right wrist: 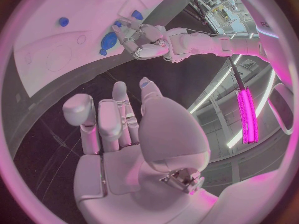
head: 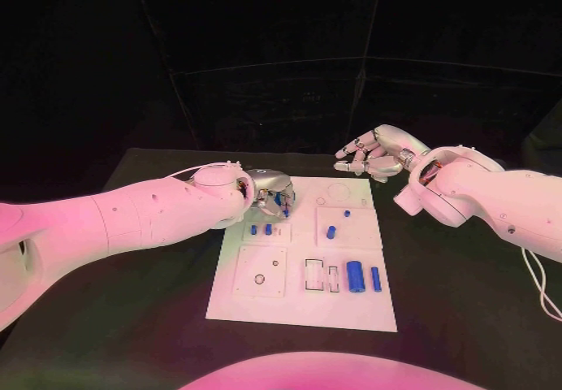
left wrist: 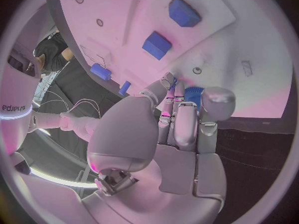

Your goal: Assemble the parts on the task board

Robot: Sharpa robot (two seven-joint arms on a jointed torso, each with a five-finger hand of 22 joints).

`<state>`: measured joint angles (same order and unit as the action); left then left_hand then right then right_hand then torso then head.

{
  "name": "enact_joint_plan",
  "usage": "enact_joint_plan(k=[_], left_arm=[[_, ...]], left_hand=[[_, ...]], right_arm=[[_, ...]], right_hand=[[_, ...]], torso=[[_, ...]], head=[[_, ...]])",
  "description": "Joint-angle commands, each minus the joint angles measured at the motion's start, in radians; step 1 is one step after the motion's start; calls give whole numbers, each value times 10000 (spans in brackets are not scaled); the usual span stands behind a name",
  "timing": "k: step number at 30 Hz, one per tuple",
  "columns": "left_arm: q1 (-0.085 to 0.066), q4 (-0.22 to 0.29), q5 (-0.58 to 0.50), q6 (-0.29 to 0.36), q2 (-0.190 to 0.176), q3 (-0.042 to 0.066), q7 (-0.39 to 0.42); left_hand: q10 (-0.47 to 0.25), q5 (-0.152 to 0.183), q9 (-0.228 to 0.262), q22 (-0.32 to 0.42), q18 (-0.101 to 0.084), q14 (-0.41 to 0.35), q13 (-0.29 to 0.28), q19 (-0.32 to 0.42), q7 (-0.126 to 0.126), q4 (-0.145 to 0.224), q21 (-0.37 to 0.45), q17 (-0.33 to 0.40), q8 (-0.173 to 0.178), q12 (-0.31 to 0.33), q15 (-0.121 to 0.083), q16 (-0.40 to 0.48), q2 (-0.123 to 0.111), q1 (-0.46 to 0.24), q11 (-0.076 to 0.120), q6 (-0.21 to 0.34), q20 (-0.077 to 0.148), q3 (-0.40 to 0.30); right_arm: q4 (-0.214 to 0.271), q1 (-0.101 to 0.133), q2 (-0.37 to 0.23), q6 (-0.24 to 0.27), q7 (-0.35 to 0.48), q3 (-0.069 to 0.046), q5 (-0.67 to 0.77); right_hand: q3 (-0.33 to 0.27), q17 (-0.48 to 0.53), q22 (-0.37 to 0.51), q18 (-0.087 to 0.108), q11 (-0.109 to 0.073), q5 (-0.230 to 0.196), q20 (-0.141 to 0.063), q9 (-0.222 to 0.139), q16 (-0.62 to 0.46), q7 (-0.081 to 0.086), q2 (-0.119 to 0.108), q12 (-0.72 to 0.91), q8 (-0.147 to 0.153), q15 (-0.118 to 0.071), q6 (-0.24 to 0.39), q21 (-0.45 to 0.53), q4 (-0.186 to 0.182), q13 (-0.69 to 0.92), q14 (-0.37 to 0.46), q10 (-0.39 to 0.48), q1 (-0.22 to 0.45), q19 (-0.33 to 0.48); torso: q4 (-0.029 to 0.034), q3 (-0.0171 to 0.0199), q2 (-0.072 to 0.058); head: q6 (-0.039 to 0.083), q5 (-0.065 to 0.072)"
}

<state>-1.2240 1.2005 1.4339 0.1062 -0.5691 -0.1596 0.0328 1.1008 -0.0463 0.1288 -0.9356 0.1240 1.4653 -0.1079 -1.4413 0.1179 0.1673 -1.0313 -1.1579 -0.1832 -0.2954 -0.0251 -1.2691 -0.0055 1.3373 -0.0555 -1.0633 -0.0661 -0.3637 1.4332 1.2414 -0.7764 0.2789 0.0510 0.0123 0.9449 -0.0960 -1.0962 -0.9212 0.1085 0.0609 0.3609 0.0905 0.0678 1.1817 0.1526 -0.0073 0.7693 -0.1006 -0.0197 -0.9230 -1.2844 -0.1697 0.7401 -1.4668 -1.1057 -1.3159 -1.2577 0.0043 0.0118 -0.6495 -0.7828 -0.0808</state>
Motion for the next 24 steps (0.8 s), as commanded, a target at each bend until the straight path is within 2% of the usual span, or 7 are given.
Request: enact_joint_plan(k=[1, 5, 8, 12, 19, 24], left_arm=[[-36, 160, -122, 633, -121, 123, 301], [-44, 337, -241, 682, -314, 266, 314], [-48, 503, -320, 683, -506, 335, 303], [-49, 703, -496, 560, -767, 379, 245], [-49, 1000, -637, -161, -1280, 405, 39], [-45, 1033, -653, -444, -1411, 402, -55]], left_hand=[[104, -7, -24, -55, -76, 335, 32, -17, -3, 32, -73, 21, 44, 73, -73, -26, -25, -59, 12, -112, 47, -92], [146, -7, -44, -98, -80, 336, 67, -10, -3, 73, -106, 32, 68, 123, -71, -31, -63, -75, 11, -142, 46, -170], [171, -7, -61, -136, -84, 337, 98, -5, 0, 107, -136, 38, 92, 170, -69, -38, -93, -91, 7, -160, 44, -234], [190, -7, -72, -158, -86, 336, 117, 0, 1, 128, -153, 46, 105, 199, -68, -39, -106, -96, 7, -176, 43, -280], [249, -4, -101, -235, -96, 323, 166, 12, 5, 164, -212, 113, 146, 274, -61, -9, -201, -178, -2, -210, 37, -342], [273, -4, -112, -248, -97, 317, 184, 22, 1, 160, -218, 133, 161, 301, -60, 1, -242, -232, -2, -222, 35, -345]], right_arm=[[-5, 14, 4, -4, 99, -6, -29], [-19, 13, 4, -5, 99, -6, -29], [-28, 12, 5, -9, 103, -6, -29], [-26, 9, 0, -15, 111, -6, -29], [-30, 3, -26, -15, 108, -6, -29], [-36, -1, -25, -15, 107, -6, -29]], right_hand=[[-15, -12, 14, 136, 24, 36, 13, 5, -30, 0, 95, -26, -28, 38, 70, 31, -9, -17, -60, 66, 14, 50], [-15, -12, 14, 136, 24, 36, 13, 5, -30, 0, 95, -26, -28, 38, 70, 31, -9, -17, -60, 66, 14, 50], [-15, -12, 14, 136, 24, 36, 13, 5, -30, 0, 95, -26, -28, 38, 70, 31, -9, -17, -60, 66, 14, 50], [-15, -12, 14, 136, 24, 36, 13, 5, -30, 0, 95, -26, -28, 38, 70, 31, -9, -17, -60, 66, 14, 50], [-15, -12, 14, 136, 24, 36, 13, 5, -30, 0, 95, -26, -28, 38, 70, 31, -9, -17, -60, 66, 14, 50], [-15, -12, 14, 136, 24, 36, 13, 5, -30, 0, 95, -26, -28, 38, 70, 31, -9, -17, -60, 66, 14, 50]], torso=[[-5, 1, 1], [9, 1, 7], [11, 3, 6], [8, 2, 0], [10, 6, 6], [1, 6, -5]], head=[[15, -11], [44, -16], [42, -32], [31, -40], [15, -75], [13, -97]])
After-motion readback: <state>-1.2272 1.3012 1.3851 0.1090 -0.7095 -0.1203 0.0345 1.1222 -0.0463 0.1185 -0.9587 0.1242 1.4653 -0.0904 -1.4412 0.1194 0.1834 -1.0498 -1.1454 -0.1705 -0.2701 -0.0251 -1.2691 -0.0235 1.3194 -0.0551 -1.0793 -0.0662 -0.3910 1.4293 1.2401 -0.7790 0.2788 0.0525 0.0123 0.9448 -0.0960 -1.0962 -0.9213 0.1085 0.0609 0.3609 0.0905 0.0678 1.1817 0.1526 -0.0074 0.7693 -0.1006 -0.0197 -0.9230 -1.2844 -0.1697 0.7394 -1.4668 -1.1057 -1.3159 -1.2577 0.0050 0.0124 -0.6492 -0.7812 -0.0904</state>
